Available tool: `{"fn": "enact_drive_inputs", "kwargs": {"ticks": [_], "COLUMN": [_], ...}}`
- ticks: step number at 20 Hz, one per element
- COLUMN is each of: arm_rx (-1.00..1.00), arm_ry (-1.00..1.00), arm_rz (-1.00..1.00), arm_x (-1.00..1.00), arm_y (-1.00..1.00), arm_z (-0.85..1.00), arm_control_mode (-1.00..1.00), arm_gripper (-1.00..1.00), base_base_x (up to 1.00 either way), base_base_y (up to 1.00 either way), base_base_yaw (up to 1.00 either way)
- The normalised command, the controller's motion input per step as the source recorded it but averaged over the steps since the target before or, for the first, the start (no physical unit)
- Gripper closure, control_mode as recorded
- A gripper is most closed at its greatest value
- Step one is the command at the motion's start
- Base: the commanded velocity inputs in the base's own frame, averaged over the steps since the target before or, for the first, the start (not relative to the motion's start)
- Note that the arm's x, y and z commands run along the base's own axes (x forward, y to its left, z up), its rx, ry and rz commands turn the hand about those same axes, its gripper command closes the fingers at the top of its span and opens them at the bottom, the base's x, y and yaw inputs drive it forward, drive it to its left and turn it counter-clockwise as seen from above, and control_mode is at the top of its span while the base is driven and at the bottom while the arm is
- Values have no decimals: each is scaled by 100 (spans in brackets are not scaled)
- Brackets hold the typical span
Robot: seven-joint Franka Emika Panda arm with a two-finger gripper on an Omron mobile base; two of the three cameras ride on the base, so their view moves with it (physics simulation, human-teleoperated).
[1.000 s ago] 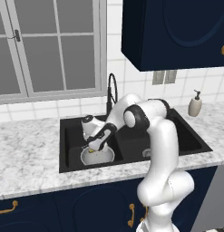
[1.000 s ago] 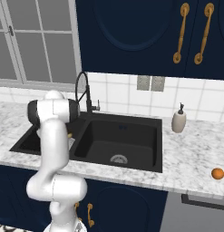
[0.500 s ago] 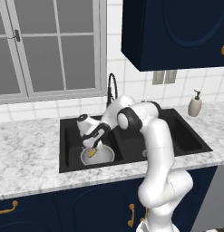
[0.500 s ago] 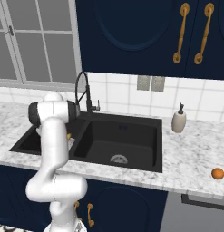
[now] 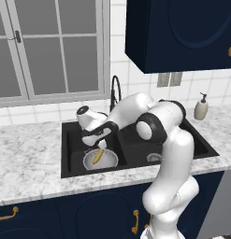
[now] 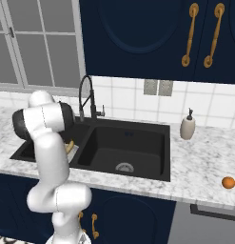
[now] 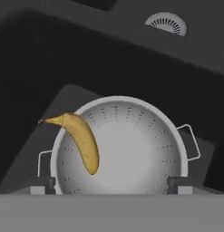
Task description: Put the colander in the sink, put the banana, tangerine in the colander, and turn on the sink faucet and pour water over the colander.
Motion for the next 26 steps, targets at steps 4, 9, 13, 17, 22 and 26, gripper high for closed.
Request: {"fn": "enact_drive_inputs", "kwargs": {"ticks": [4,9,13,17,22,26], "arm_rx": [0,0,0,0,0,-4], "arm_ry": [-34,-32,-17,-12,-2,1], "arm_rz": [1,10,18,19,18,22], "arm_x": [-84,-75,-46,-41,-11,22], "arm_y": [-24,-51,-70,-77,-65,-35], "arm_z": [100,100,100,100,100,100], "arm_control_mode": [-100,-100,-100,-100,-100,-100], "arm_gripper": [-100,-100,-100,-100,-100,-100], "base_base_x": [0,0,0,0,0,0], "base_base_y": [0,0,0,0,0,0], "base_base_yaw": [0,0,0,0,0,0]}}
